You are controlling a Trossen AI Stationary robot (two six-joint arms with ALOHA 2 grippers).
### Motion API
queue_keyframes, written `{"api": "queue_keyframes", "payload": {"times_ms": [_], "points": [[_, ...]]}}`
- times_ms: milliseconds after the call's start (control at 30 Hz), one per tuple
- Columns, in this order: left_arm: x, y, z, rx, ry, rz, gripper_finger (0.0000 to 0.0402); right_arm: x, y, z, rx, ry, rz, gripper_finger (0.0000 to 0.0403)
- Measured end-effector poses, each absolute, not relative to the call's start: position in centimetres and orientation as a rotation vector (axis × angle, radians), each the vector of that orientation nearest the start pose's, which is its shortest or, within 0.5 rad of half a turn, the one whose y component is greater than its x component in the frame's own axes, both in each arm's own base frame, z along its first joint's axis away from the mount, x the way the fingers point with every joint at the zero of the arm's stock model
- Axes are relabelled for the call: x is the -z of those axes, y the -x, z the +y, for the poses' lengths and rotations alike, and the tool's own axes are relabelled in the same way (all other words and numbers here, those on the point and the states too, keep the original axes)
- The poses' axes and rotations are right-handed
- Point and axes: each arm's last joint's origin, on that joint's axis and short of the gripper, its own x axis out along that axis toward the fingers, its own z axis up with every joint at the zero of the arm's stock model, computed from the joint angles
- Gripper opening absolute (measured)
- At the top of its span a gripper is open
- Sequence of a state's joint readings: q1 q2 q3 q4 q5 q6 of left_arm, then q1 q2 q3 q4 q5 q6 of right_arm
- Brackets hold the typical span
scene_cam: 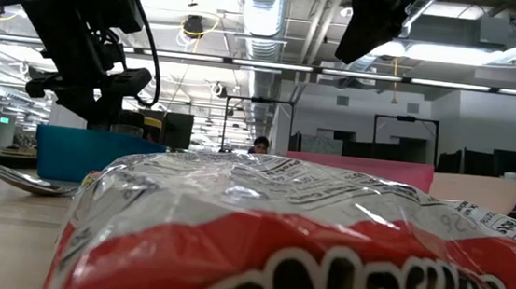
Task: Pick & Place Food Item
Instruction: Put the black seasoning can into the blue bin
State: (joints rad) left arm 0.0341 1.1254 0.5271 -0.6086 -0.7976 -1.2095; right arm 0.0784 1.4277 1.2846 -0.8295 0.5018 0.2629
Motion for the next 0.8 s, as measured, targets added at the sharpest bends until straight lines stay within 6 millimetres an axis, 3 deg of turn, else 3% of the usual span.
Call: {"api": "queue_keyframes", "payload": {"times_ms": [233, 500, 800], "points": [[-17.08, -17.32, 2.63, -1.247, 0.570, 0.547, 0.0144, -31.23, -28.61, 0.85, 0.507, 0.040, 0.876, 0.0240], [-17.08, -17.32, 2.63, -1.246, 0.571, 0.547, 0.0132, -31.23, -28.61, 0.85, 0.507, 0.040, 0.876, 0.0240], [-17.09, -17.32, 2.62, -1.246, 0.572, 0.548, 0.0161, -31.23, -28.61, 0.85, 0.507, 0.040, 0.876, 0.0240]]}}
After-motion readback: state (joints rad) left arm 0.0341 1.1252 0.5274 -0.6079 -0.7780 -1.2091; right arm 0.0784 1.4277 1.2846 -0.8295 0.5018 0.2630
